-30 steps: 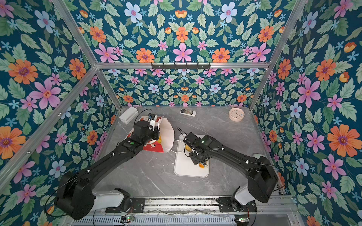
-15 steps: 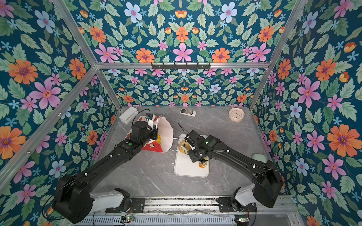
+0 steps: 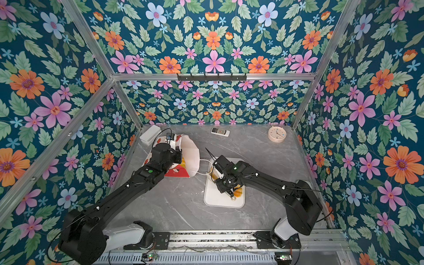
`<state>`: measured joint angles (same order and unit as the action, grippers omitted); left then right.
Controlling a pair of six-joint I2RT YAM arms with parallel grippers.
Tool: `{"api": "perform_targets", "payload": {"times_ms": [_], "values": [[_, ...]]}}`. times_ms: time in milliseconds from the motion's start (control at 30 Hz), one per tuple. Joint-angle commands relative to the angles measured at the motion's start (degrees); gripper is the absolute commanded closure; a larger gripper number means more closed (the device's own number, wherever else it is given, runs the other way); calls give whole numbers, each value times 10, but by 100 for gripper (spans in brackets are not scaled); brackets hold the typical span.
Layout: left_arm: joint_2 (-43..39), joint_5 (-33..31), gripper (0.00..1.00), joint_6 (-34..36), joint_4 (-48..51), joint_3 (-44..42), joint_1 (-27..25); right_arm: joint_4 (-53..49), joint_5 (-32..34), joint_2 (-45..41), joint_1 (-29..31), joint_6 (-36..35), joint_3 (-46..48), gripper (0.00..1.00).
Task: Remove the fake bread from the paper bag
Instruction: 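Raise the open tongs with the right gripper from the tray toward the bag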
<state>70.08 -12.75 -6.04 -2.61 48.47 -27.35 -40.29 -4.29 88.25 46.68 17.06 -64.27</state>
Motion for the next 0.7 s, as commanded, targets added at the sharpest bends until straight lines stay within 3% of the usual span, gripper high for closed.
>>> {"api": "perform_targets", "payload": {"times_ms": [0, 467, 667], "values": [[-3, -14, 100, -5, -30, 1, 2, 14, 17, 2, -8, 16, 4, 55], [6, 6, 100, -5, -30, 5, 4, -21, 27, -48, -64, 12, 38, 56], [16, 15, 100, -3, -28, 12, 4, 22, -35, -89, -64, 11, 35, 56]]}}
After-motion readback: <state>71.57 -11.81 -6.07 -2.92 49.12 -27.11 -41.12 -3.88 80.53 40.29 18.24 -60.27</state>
